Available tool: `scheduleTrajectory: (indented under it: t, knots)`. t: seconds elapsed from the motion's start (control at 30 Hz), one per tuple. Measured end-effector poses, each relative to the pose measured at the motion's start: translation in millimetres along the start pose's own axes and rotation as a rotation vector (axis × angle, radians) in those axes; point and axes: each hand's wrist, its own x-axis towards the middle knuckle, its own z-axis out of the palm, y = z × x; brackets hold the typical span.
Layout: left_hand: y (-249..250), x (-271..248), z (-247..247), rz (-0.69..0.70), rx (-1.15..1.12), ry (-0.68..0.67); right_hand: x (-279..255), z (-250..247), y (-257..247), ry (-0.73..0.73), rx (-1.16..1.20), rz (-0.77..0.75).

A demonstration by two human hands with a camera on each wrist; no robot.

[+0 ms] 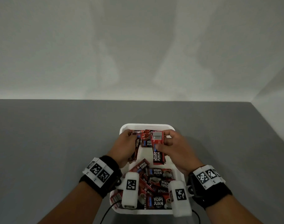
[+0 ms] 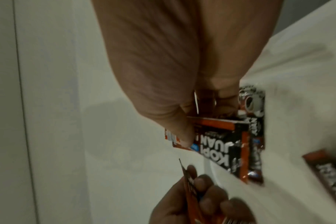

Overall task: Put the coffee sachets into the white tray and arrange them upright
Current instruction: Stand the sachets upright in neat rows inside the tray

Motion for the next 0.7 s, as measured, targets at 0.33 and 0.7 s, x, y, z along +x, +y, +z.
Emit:
scheduleTrajectory:
  t: [0.33, 0.7]
  knots:
    - [13.0, -17.1, 19.2, -0.078, -0.566, -0.368, -0.5, 32.0, -20.1, 0.115, -0.249, -0.226]
    - [19.0, -17.6, 20.2, -0.081, -0.484, -0.344, -1.0, 23.2, -38.3, -0.277, -0.871, -0.39]
